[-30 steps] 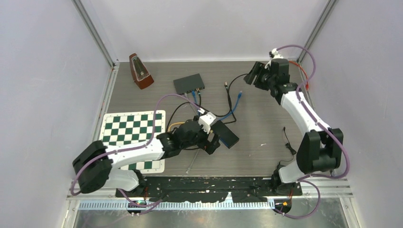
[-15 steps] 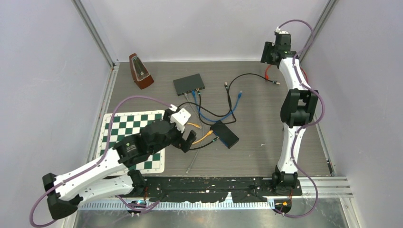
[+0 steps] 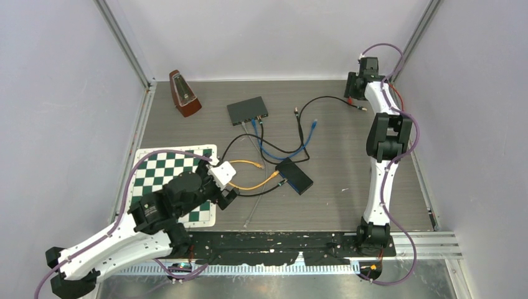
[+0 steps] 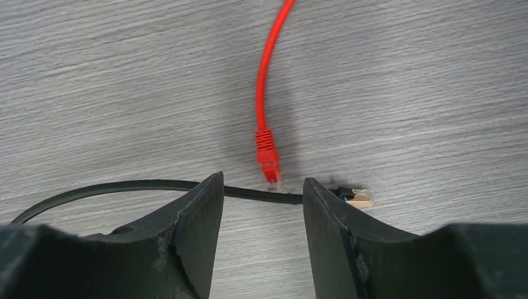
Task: Insert the plug into the switch port
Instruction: Pick up the connector from the corner of the board.
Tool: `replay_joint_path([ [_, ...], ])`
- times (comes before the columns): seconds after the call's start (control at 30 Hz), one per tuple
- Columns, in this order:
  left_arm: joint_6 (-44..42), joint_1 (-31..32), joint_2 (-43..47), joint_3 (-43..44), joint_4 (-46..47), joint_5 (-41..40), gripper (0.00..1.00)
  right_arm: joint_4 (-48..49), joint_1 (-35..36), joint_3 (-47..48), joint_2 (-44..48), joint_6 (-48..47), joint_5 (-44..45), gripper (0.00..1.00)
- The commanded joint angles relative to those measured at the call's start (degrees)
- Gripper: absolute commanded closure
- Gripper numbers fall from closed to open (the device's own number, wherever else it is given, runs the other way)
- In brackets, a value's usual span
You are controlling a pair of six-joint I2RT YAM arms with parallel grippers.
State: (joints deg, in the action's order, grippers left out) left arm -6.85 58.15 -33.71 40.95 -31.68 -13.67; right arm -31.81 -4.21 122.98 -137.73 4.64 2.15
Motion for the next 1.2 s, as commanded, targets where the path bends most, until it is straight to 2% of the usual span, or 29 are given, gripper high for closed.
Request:
replay_joint_path([
  [0.0,-1.8,0.0,4.2,-3.5,5.0,-4.3,0.06,2.0,-0.4,0.4,-2.0,-0.9,0.8,0.44],
  [0.13,-3.5,0.0,7.9,-6.1,8.4,-3.6,0.06,1.3,-0.7,2.7,-4.4,-0.6,-0.1,0.45],
  [0.37,-5.3,0.0,9.2,-7.2,9.2,-7.9,0.07,-1.8,-0.8,5.6,-6.2,-0.2,0.1,0.52],
  [0.4,-5.3,0.0,9.2,-7.2,9.4,-8.0,0.07,-1.9,-0.8,5.7,-6.3,-0.1,0.2,0.54],
  [0.47,-5.3,0.0,9.0,-7.5,9.7,-8.3,0.08,-2.1,-0.8,5.2,-6.1,-0.3,0.4,0.67],
  [0.63,-4.8,0.0,9.1,-7.5,9.2,-8.8,0.1,-0.8,-0.7,4.8,-4.5,-1.6,0.1,0.86],
  [0.67,-4.8,0.0,9.1,-7.6,9.3,-8.8,0.1,-0.4,-0.7,4.7,-3.3,-2.1,0.1,0.91],
  [0.73,-4.7,0.0,9.0,-7.8,9.4,-8.7,0.1,0.6,-0.7,4.5,-0.6,-3.2,0.2,0.94],
  [1.0,-5.2,0.0,7.4,-7.4,8.8,-5.3,0.09,6.8,-0.6,-2.5,15.9,-6.0,0.6,0.95],
  [1.07,-3.8,0.0,7.5,-8.2,10.2,-6.4,0.08,7.4,-0.6,-3.7,19.7,-6.6,0.5,0.95],
  [1.17,-1.0,0.0,6.5,-9.8,14.2,-13.4,0.02,6.9,-0.5,-4.9,25.8,-7.2,-2.1,0.95],
])
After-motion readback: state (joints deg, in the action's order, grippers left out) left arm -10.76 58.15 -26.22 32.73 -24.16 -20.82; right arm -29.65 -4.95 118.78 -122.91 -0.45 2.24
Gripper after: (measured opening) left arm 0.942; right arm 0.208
